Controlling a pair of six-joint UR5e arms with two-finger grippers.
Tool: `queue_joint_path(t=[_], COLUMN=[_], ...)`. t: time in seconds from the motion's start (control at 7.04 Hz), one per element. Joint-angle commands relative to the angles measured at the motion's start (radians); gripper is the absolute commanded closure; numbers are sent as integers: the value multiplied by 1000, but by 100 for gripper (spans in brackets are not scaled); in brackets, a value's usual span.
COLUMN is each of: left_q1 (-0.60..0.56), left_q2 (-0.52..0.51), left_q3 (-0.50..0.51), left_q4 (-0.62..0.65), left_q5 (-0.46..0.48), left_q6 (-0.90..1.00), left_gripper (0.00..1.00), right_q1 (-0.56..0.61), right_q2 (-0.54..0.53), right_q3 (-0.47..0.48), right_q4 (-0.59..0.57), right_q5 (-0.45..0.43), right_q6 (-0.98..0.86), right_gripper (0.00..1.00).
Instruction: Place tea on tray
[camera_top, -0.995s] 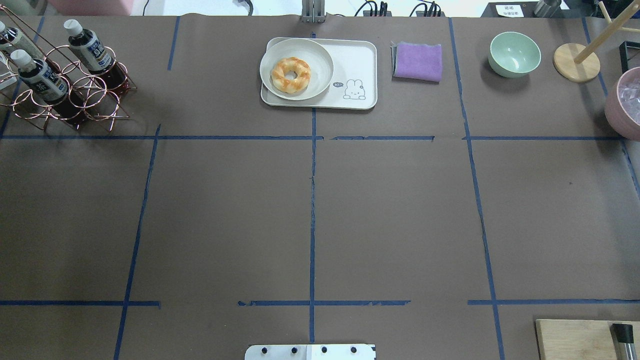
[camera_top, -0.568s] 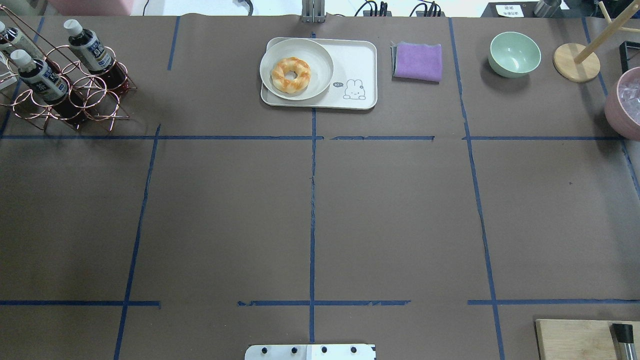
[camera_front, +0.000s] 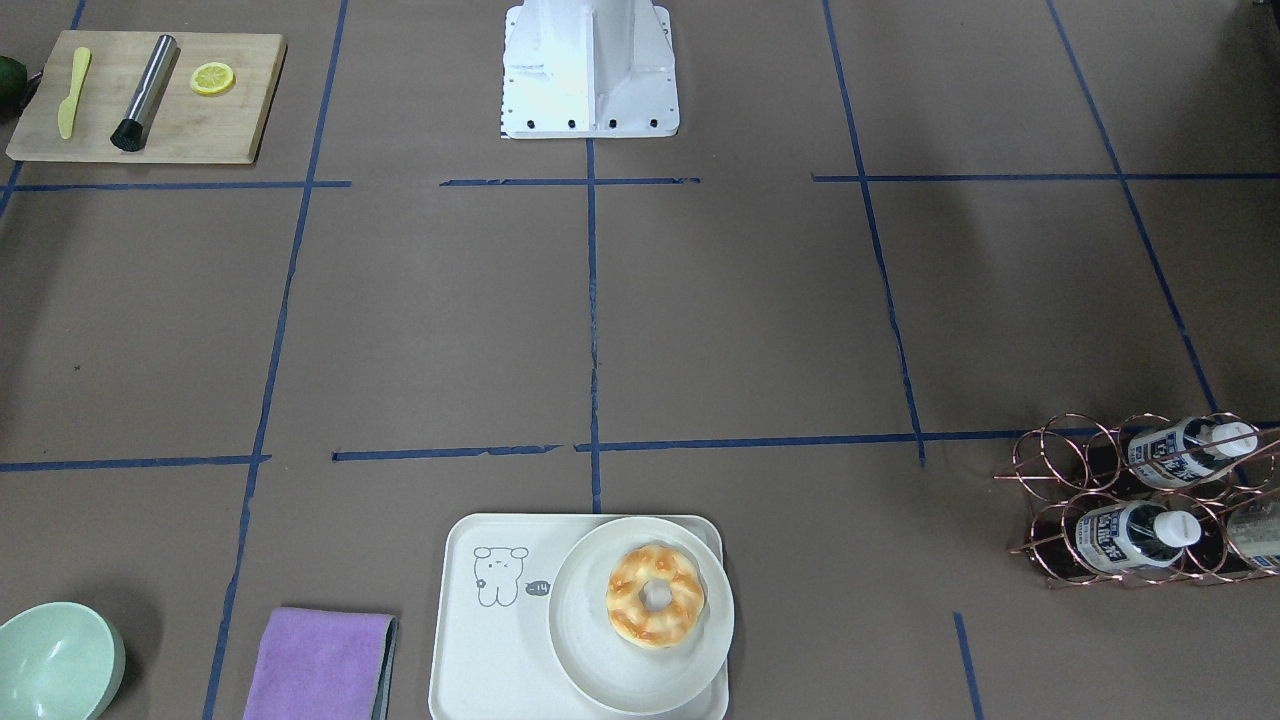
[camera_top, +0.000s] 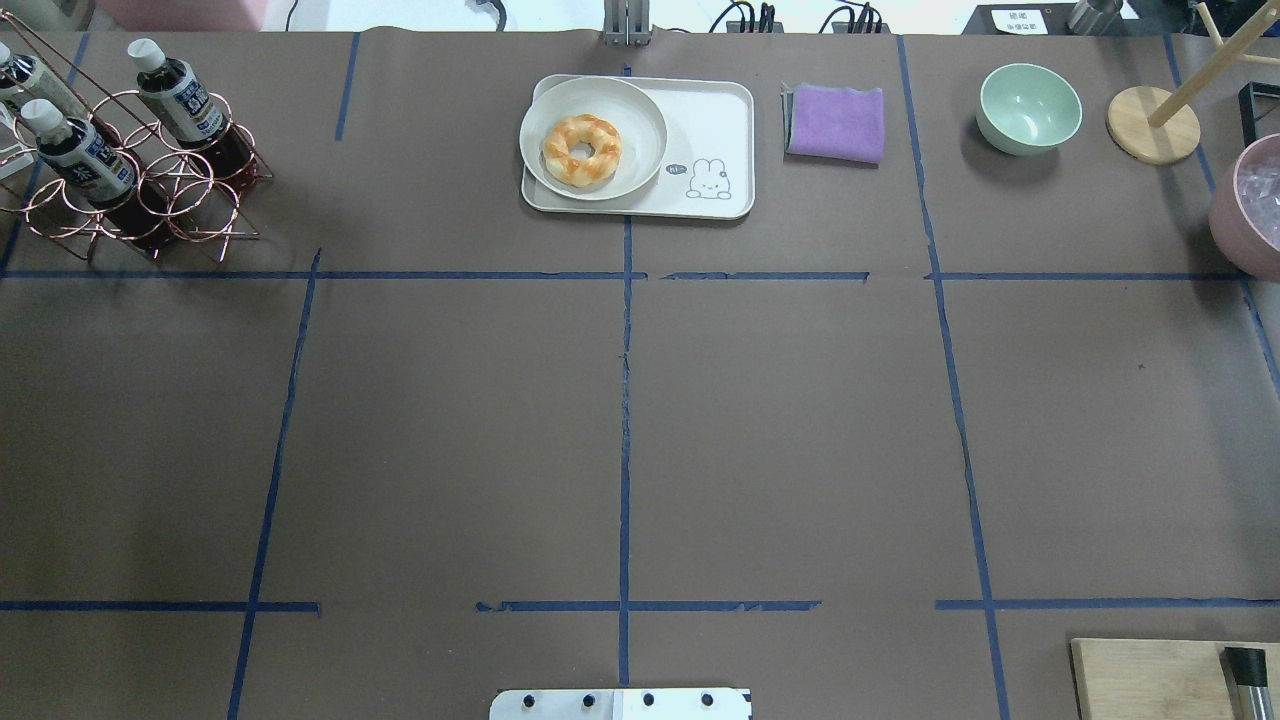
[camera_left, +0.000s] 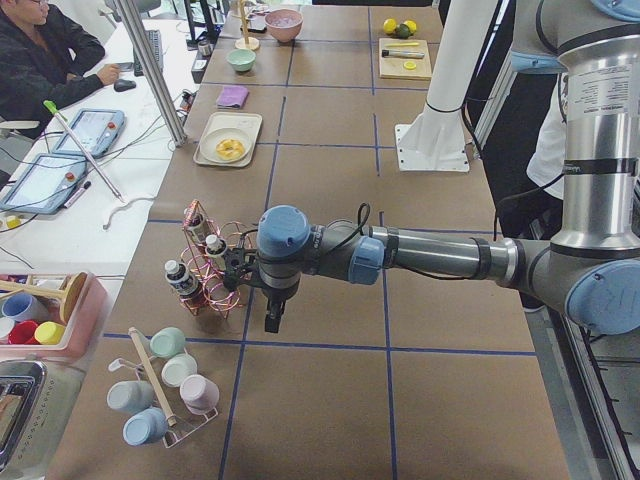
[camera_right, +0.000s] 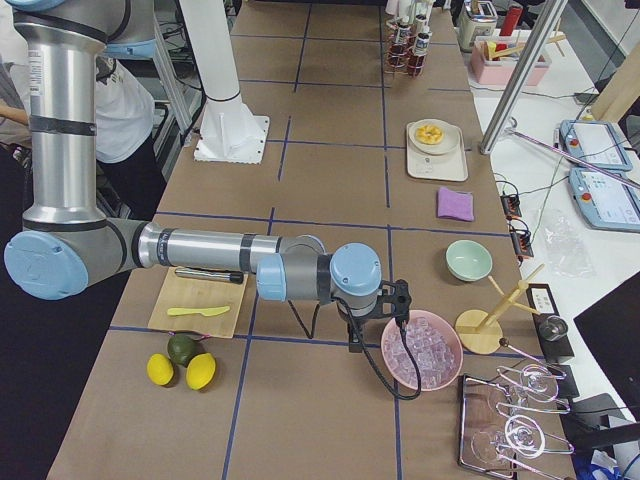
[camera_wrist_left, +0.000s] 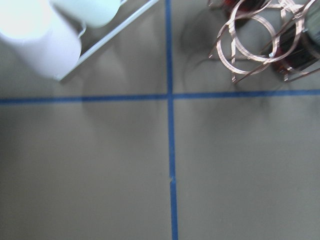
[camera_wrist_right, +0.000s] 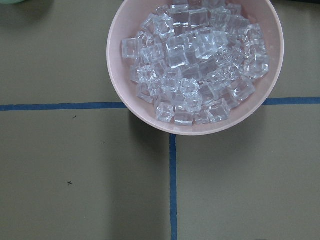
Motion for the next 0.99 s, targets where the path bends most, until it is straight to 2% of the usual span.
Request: queue_joint_path(t=[0.0,0.14,0.28,0.57,0.85], left_q1=[31,52,118,241,363], left_q2=[1,1,1,6,0], left_q3=[-54,-58,-57,-55,-57], left_q4=[-201,-302,-390,-563,-679], left_q5=[4,7,48,258,525], left_q6=[-214,-342,-460,-652,-737], left_gripper=[0,0,0,0,0], right_q1=[0,-2,-2,-2,-2], right_q2=[4,9,16,18,21], right_q3=[1,1,4,1,2], right_q4=[-2,-2,-2,1,1], right_q5=[-3,-4,-1,0,0], right_q6=[-1,0,2,3,2], right_gripper=[0,0,0,0,0])
